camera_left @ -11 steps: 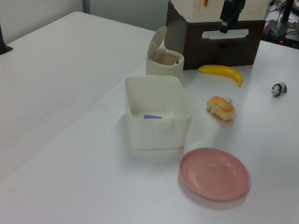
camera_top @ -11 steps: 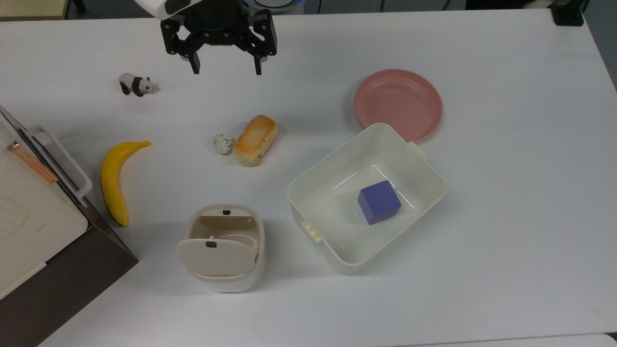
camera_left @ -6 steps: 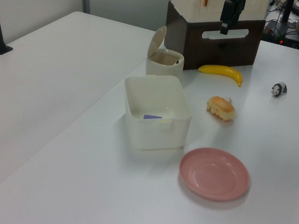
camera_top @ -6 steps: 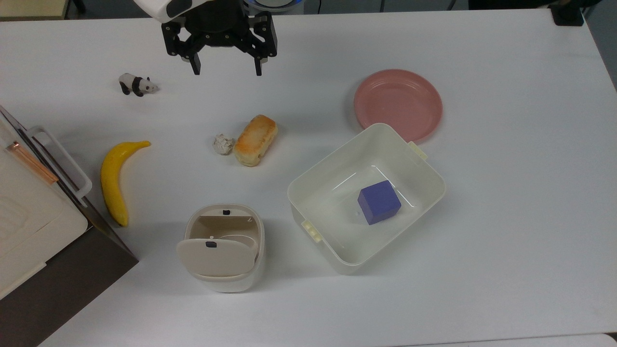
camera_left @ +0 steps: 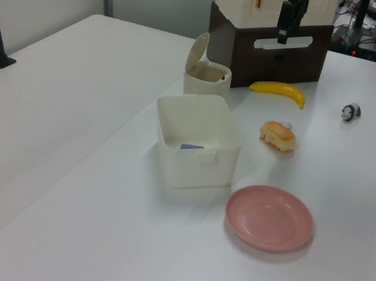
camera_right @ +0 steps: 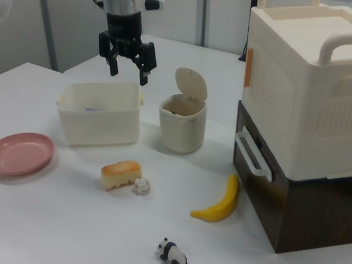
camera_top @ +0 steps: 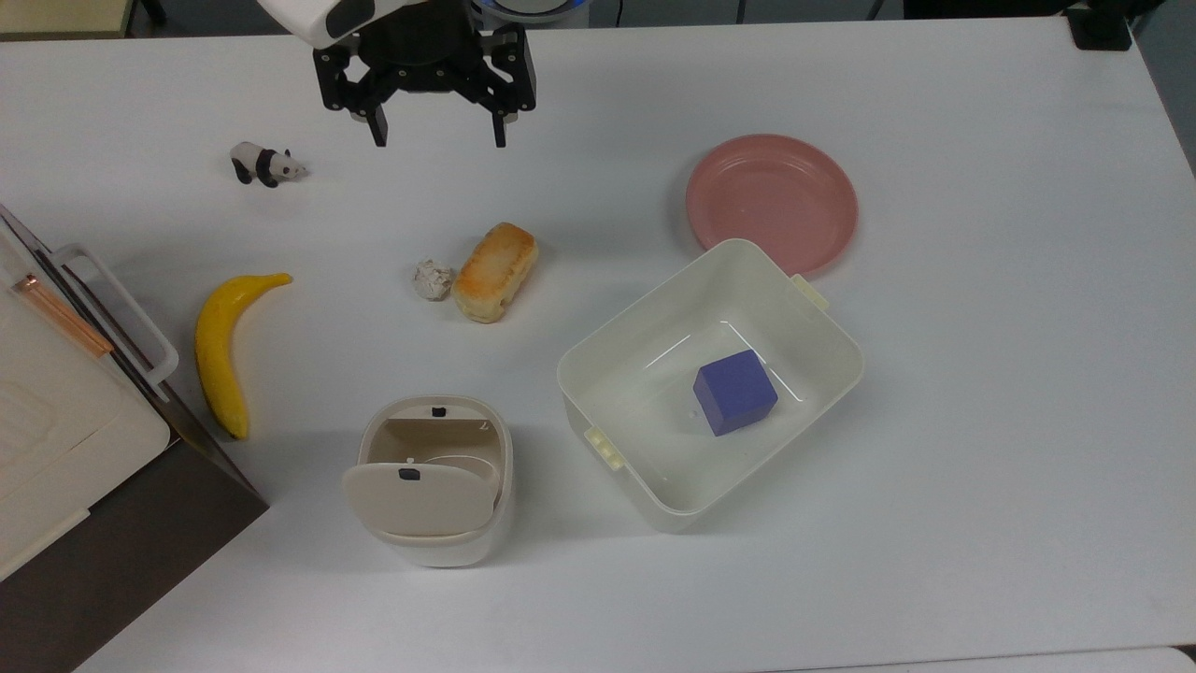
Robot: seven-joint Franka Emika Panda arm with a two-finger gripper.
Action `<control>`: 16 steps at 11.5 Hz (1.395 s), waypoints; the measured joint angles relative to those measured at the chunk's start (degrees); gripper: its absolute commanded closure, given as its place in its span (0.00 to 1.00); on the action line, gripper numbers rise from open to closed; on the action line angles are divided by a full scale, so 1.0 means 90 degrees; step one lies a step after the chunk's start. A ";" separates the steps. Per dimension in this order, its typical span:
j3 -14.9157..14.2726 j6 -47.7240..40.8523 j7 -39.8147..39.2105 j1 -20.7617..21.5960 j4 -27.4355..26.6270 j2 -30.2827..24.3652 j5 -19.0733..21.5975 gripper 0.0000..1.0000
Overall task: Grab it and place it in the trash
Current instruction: 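Move the open gripper down over the small white paper ball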
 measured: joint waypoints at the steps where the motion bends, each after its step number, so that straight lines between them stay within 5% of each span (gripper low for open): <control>1: 0.0001 0.0000 -0.0089 0.0009 -0.0117 -0.0006 -0.0184 0.00; 16: -0.0042 0.2266 -0.0153 -0.0230 -0.2960 0.0049 -0.2305 0.00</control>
